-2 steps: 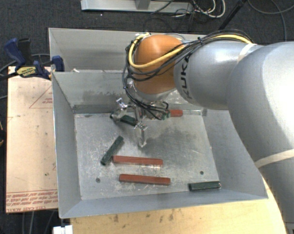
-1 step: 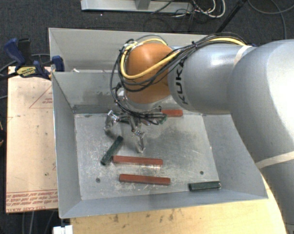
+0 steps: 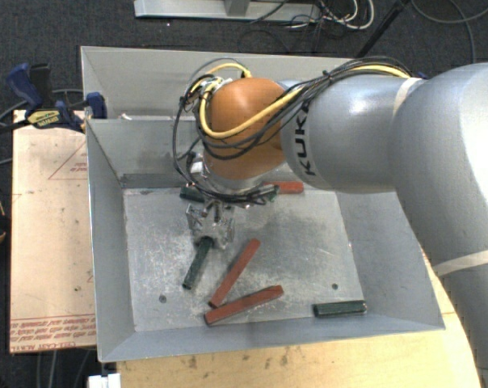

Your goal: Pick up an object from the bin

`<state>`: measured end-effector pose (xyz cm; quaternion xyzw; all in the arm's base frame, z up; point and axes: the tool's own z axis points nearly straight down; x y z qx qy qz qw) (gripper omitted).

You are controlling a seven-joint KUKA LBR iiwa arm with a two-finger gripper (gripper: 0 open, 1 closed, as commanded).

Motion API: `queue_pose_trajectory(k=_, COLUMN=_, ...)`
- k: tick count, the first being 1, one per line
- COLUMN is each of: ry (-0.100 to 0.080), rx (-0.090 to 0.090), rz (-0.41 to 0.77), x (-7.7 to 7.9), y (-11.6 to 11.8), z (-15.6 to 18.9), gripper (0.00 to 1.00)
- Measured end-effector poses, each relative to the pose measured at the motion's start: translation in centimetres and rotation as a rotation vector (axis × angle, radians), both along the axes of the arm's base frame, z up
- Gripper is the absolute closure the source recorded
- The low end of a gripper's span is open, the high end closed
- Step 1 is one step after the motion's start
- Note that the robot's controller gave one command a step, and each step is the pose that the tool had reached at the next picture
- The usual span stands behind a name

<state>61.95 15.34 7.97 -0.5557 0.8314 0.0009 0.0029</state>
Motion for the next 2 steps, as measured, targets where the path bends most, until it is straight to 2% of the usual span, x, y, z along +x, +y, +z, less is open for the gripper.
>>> queue_pose_trajectory(k=1, ry=0.000, rx=0.000, rz=0.000, x=0.0, y=0.0, z=0.0, gripper=1.00)
queue_pose_trajectory(k=2, ry=-0.004, rx=0.000, rz=-0.030, x=-1.5, y=0.5, z=16.6, gripper=1.00)
